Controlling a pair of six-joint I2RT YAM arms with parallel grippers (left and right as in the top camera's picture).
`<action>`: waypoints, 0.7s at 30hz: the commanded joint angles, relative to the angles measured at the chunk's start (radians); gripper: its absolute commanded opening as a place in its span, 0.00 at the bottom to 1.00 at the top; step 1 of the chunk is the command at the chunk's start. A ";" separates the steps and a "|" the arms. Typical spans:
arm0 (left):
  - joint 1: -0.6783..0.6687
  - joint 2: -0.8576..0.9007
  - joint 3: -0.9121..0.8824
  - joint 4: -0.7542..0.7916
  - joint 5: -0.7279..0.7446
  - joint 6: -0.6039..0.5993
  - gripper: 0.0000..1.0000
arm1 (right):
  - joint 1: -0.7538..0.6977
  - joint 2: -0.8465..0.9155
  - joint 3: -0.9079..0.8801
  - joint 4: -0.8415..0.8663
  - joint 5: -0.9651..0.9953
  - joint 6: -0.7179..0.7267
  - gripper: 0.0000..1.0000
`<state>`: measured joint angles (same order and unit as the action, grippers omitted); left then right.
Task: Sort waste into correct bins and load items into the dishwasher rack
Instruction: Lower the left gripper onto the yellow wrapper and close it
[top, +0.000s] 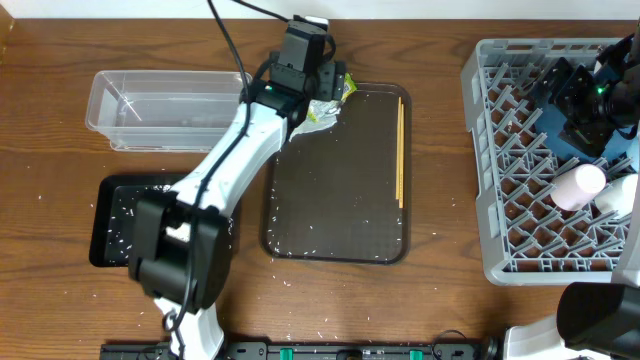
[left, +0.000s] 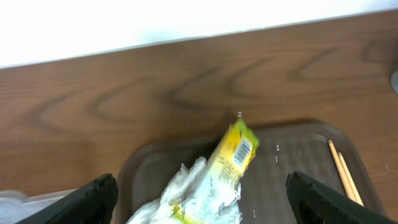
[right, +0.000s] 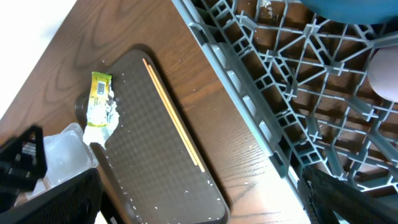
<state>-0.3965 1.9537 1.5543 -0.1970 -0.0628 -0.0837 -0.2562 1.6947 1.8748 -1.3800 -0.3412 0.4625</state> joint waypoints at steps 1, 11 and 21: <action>-0.001 0.068 0.009 0.064 0.007 0.069 0.90 | 0.007 0.005 0.002 -0.001 -0.003 -0.007 0.99; -0.002 0.212 0.009 0.095 0.023 0.148 0.89 | 0.007 0.005 0.002 -0.001 -0.003 -0.007 0.99; -0.002 0.224 0.007 0.018 0.123 0.148 0.77 | 0.007 0.005 0.002 -0.001 -0.003 -0.007 0.99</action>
<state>-0.3973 2.1731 1.5543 -0.1616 0.0353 0.0547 -0.2562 1.6947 1.8748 -1.3796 -0.3412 0.4625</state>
